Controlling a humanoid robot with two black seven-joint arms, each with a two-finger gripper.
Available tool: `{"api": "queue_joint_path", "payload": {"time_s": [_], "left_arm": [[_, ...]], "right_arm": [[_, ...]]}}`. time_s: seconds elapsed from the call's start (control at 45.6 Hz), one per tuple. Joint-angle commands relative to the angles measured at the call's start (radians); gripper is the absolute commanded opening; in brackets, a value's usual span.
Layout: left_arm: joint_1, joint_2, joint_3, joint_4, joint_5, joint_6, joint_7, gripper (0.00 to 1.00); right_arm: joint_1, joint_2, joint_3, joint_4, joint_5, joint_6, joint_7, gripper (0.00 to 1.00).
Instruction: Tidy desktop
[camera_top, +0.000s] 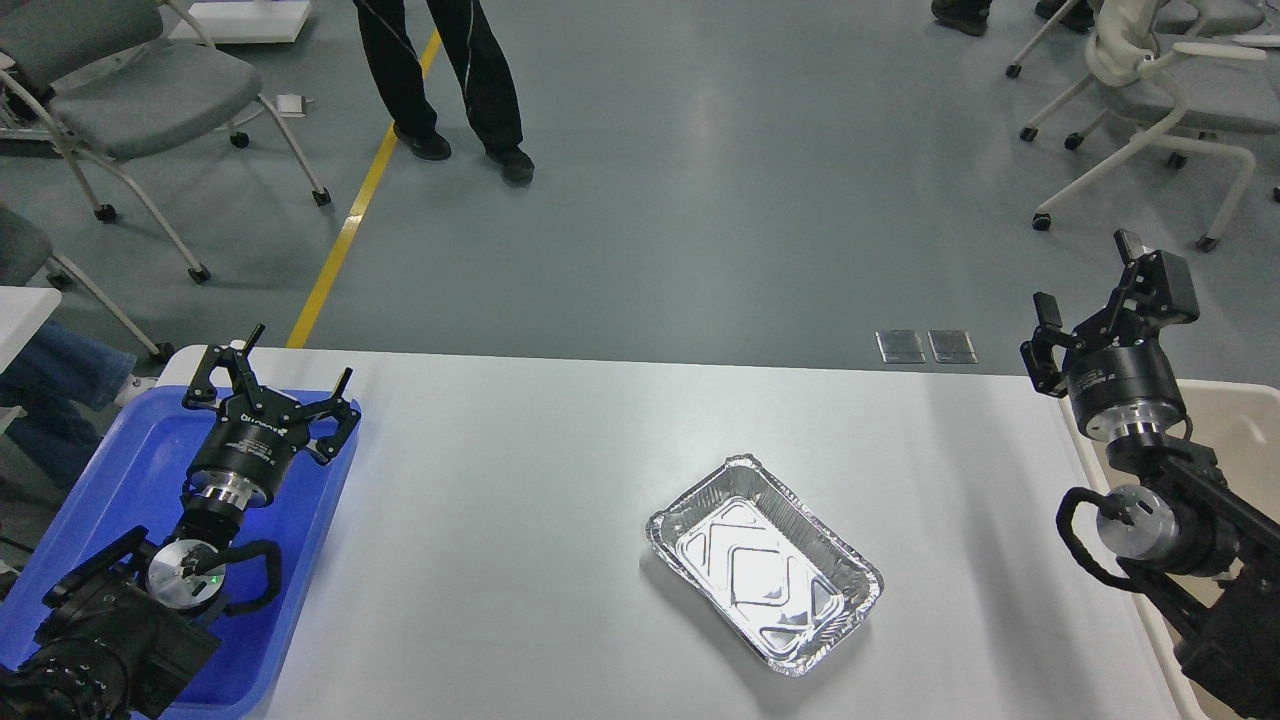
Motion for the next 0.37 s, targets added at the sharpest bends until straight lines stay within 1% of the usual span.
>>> {"api": "queue_joint_path", "payload": {"time_s": [0.0,0.351], "left_arm": [[0.0,0.001,0.0,0.001,0.0,0.0,0.0,1.0],[0.0,0.001,0.0,0.001,0.0,0.0,0.0,1.0]], "right_arm": [[-0.025,0.028,-0.002,-0.036,-0.006,0.001,0.005,1.0],[-0.024,0.031,-0.002,-0.033,-0.005,0.001,0.004,1.0]]}}
